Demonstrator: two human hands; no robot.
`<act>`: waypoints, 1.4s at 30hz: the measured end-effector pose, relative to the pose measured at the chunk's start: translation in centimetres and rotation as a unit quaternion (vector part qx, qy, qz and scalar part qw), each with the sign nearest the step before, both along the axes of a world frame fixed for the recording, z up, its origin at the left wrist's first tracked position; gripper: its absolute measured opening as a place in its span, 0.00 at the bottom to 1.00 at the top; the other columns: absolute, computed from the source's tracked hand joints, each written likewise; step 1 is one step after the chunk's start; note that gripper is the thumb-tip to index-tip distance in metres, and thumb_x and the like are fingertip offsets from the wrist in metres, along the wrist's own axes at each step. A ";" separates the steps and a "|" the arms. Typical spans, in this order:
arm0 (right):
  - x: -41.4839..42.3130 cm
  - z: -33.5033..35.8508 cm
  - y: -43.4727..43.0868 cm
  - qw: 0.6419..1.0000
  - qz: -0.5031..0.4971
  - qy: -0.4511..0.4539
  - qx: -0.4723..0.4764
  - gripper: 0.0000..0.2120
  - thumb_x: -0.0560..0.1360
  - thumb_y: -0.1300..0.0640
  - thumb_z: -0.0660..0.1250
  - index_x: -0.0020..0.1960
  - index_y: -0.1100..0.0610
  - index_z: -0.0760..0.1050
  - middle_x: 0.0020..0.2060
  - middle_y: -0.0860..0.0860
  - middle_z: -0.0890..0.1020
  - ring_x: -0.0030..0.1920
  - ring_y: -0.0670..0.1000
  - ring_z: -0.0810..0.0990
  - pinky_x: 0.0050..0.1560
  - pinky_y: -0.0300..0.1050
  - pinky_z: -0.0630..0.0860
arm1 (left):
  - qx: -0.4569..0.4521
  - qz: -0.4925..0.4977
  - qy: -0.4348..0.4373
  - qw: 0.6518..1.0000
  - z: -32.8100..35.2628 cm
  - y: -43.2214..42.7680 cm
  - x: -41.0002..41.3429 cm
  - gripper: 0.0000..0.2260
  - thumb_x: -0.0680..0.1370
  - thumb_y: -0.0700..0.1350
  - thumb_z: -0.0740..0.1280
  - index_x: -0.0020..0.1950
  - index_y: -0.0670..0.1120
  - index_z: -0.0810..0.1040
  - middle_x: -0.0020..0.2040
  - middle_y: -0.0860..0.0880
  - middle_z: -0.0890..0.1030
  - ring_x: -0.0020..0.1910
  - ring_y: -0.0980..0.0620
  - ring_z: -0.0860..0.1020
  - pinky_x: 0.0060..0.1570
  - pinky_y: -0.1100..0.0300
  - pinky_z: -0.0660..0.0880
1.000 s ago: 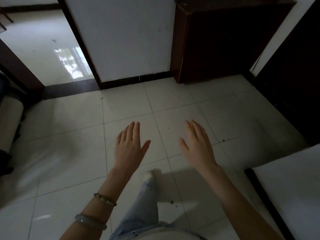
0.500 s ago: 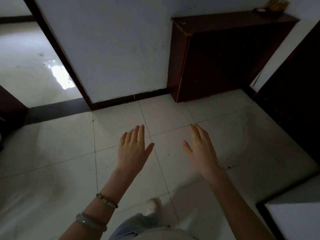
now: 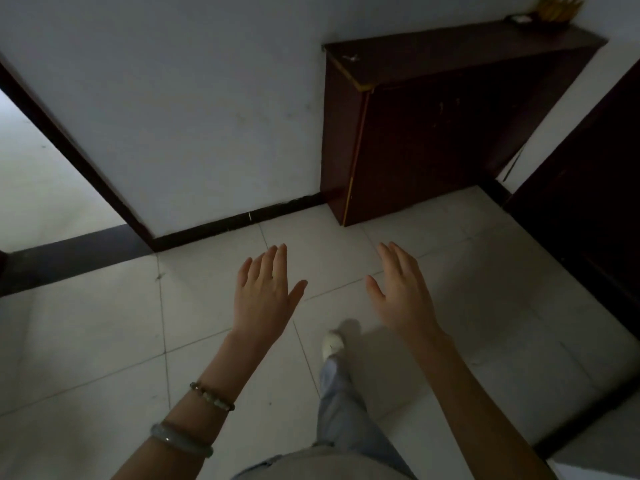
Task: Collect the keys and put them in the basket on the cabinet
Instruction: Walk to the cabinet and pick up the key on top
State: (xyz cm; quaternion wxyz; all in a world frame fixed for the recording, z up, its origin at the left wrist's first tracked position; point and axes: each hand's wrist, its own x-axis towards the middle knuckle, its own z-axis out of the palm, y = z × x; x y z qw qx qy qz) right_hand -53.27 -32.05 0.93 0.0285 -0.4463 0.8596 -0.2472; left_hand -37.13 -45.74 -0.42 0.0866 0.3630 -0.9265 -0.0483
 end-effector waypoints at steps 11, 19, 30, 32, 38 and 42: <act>-16.8 1.0 -13.0 1.000 0.028 -0.005 0.002 0.26 0.75 0.57 0.63 0.69 0.64 0.61 0.68 0.63 0.67 0.68 0.60 0.64 0.66 0.54 0.65 | -0.011 0.027 0.003 1.000 1.0 -12.0 -16.8 0.31 0.78 0.58 0.57 0.72 0.39 0.59 0.70 0.39 0.69 0.69 0.42 0.66 0.71 0.45 0.56; -23.9 0.9 -18.8 1.000 0.025 -0.015 0.004 0.25 0.75 0.56 0.64 0.69 0.62 0.61 0.69 0.62 0.66 0.69 0.59 0.64 0.66 0.52 0.65 | -0.012 0.030 0.000 0.999 0.6 -17.6 -24.6 0.31 0.77 0.59 0.58 0.72 0.40 0.59 0.69 0.39 0.70 0.67 0.42 0.68 0.70 0.45 0.57; -34.8 -0.4 -30.9 1.000 0.002 -0.006 0.011 0.26 0.76 0.53 0.62 0.70 0.58 0.59 0.70 0.59 0.64 0.70 0.57 0.61 0.65 0.54 0.68 | -0.017 0.021 0.039 0.999 -0.9 -30.8 -36.5 0.31 0.75 0.58 0.62 0.71 0.39 0.61 0.66 0.39 0.73 0.65 0.41 0.71 0.68 0.44 0.59; -36.9 -0.2 -34.0 1.000 -0.002 -0.002 0.011 0.26 0.76 0.53 0.62 0.70 0.59 0.59 0.70 0.59 0.64 0.70 0.57 0.61 0.65 0.53 0.68 | -0.015 0.017 0.043 0.999 -0.6 -34.2 -39.0 0.31 0.75 0.58 0.62 0.70 0.39 0.62 0.66 0.39 0.73 0.65 0.41 0.71 0.68 0.44 0.60; -42.3 0.4 -42.0 1.000 -0.026 0.007 0.012 0.26 0.76 0.54 0.63 0.70 0.61 0.61 0.69 0.61 0.66 0.69 0.58 0.63 0.65 0.53 0.66 | -0.007 -0.021 0.042 0.999 0.4 -42.7 -45.9 0.31 0.76 0.58 0.60 0.70 0.38 0.63 0.66 0.38 0.73 0.64 0.40 0.71 0.67 0.44 0.60; -45.3 0.3 -46.1 0.999 -0.038 0.005 0.009 0.25 0.76 0.54 0.63 0.69 0.61 0.62 0.68 0.61 0.67 0.68 0.59 0.64 0.65 0.53 0.67 | 0.003 -0.051 0.042 0.998 1.0 -46.7 -49.6 0.32 0.76 0.60 0.53 0.69 0.36 0.64 0.64 0.37 0.74 0.63 0.39 0.73 0.66 0.42 0.63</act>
